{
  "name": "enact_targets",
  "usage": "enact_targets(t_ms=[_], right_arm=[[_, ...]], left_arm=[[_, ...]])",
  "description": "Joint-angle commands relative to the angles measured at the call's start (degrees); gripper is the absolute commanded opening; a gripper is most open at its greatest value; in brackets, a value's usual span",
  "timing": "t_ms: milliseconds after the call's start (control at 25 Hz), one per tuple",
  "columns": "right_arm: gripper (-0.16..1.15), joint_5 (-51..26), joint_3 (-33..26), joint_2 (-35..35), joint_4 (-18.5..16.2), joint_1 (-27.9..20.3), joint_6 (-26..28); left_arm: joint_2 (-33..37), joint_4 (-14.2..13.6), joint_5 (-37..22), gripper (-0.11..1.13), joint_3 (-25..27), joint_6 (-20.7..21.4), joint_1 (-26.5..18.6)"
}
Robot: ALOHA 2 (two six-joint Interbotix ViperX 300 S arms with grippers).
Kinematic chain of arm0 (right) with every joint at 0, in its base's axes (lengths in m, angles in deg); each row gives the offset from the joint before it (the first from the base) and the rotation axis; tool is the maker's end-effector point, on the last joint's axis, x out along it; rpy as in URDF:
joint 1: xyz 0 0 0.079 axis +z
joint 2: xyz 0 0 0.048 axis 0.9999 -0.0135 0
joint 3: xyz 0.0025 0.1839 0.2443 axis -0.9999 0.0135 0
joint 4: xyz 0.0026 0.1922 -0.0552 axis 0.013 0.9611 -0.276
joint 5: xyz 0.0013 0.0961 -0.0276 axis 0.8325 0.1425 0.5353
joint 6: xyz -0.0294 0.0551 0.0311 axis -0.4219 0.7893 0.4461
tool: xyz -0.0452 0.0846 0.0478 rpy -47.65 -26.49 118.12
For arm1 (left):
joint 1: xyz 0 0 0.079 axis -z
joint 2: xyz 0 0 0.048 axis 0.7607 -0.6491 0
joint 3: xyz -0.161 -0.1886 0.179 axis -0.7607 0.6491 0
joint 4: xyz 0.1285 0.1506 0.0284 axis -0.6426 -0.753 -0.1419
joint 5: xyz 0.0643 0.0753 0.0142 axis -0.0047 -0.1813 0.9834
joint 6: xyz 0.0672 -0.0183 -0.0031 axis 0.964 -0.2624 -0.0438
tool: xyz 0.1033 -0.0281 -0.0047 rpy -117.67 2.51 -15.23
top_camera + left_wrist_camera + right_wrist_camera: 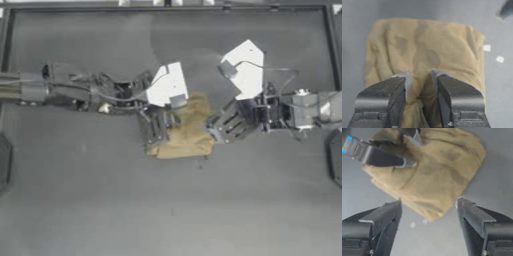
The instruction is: Fold shirt
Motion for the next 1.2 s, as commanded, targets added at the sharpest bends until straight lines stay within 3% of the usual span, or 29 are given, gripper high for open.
enact_targets(t_ms=[40,600,920,1200], right_arm=[[0.93,3.69,0.26,1.58,-2.20,-0.26,0.18],[0.93,16.96,2.20,-6.94,-9.76,-3.25,0.88],[0.93,21.53,1.32,-14.50,-9.93,-3.69,0.70],[0.93,22.06,1.23,-16.79,-9.84,-3.87,0.44]], left_arm=[[2.20,0.09,0.26,0.73,0.62,0.00,0.00],[2.11,0.09,0.44,0.72,5.01,-0.18,0.09],[1.41,0.09,0.44,0.72,5.01,-0.18,0.44],[-0.18,0.18,0.44,0.72,4.75,-0.18,1.05]])
